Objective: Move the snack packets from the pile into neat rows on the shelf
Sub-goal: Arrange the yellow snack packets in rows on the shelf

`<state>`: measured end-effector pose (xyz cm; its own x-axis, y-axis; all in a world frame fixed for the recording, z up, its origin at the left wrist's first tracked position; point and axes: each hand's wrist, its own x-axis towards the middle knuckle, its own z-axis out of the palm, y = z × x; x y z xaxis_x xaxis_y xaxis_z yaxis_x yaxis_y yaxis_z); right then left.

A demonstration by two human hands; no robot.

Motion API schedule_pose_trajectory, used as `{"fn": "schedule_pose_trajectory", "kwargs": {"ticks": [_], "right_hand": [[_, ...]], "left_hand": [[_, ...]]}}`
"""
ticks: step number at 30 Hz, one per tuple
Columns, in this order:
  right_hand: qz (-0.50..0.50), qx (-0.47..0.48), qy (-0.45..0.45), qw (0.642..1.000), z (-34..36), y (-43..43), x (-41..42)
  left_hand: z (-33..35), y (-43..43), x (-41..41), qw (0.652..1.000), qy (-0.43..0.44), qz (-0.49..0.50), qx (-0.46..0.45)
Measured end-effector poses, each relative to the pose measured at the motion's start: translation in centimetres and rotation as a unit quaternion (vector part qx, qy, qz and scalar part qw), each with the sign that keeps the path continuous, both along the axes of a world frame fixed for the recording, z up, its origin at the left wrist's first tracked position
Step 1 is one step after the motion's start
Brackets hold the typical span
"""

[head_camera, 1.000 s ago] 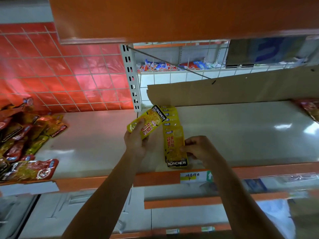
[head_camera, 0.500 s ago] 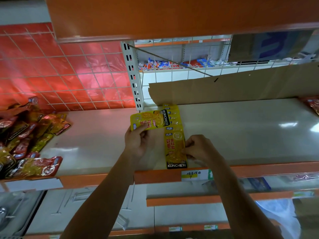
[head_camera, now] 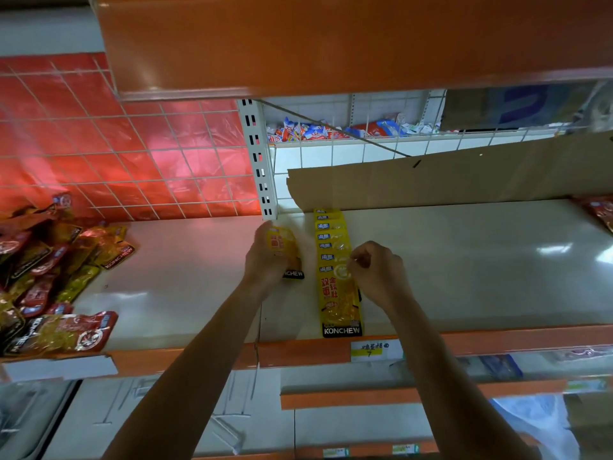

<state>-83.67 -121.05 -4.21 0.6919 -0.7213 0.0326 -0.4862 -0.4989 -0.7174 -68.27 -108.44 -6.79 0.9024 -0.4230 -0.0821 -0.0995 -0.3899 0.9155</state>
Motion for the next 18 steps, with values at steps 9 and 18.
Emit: {"fn": "schedule_pose_trajectory", "kwargs": {"ticks": [9, 18], "right_hand": [[0.001, -0.023, -0.022, 0.999, -0.2, 0.0, 2.2], [0.002, -0.041, -0.019, 0.999, -0.3, -0.1, 3.8]], "left_hand": [[-2.1, -2.7, 2.8, 0.933, -0.268, -0.105, 0.216], [-3.1, -4.4, 4.6, 0.935, -0.288, -0.08, 0.189]]}}
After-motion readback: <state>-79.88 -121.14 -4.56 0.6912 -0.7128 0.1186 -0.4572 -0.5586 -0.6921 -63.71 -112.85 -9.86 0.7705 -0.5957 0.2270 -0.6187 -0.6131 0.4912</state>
